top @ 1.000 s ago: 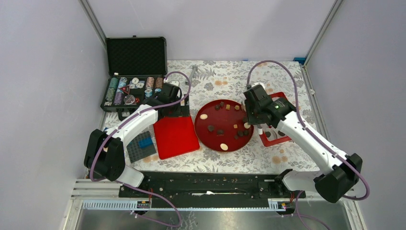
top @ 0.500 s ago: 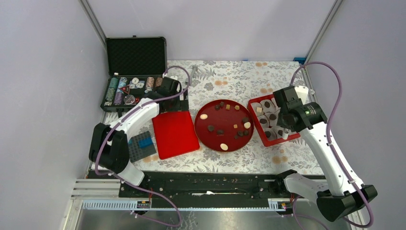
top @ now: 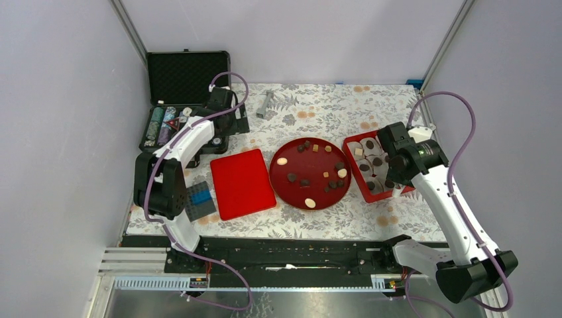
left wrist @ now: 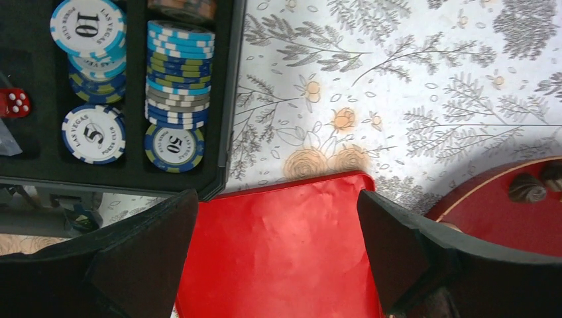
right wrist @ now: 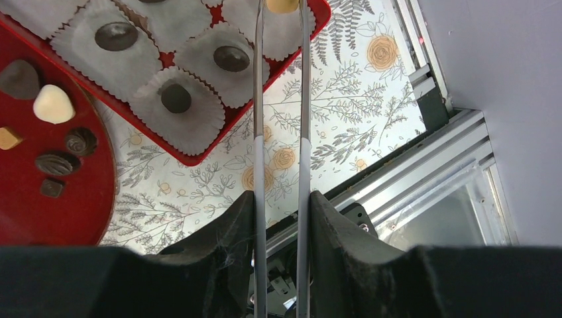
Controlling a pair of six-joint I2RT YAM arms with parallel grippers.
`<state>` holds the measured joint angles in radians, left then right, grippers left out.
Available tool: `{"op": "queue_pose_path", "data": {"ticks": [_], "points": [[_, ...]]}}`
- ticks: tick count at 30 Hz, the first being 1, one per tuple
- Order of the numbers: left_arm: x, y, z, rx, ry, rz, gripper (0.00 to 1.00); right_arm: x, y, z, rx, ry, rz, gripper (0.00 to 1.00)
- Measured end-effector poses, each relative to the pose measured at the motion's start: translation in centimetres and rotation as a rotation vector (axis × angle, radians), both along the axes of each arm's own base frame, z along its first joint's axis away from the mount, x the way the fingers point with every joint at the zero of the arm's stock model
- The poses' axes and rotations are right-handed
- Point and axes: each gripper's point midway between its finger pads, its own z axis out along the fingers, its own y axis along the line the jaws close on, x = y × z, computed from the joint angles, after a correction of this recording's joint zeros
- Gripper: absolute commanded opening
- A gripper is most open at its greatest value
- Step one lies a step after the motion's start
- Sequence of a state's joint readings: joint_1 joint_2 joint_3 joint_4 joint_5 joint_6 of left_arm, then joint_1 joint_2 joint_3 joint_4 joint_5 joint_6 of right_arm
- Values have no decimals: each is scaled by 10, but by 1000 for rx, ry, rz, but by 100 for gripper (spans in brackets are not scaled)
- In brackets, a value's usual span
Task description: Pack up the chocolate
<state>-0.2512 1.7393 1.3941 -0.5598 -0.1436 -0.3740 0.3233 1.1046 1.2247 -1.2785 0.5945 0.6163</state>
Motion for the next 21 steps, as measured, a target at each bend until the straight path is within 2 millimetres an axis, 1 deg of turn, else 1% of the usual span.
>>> {"op": "queue_pose_path", "data": {"ticks": [2,5,11,16,21], "points": [[-1,6,-4,8,16,11,99,0,0,-6,-5,18,-4,14],[-4,9,-8,16,36,12,99,-4,-1,-16,-14,51,-5,16],[-4,8,-10,18,41,9,99,-6,-2,-30,-20,79,-7,25],[-4,8,-11,18,43,9,99,-4,0,-31,-13,70,-6,35],[-4,8,-11,18,43,9,99,2,2,-33,-10,59,-1,40]]}}
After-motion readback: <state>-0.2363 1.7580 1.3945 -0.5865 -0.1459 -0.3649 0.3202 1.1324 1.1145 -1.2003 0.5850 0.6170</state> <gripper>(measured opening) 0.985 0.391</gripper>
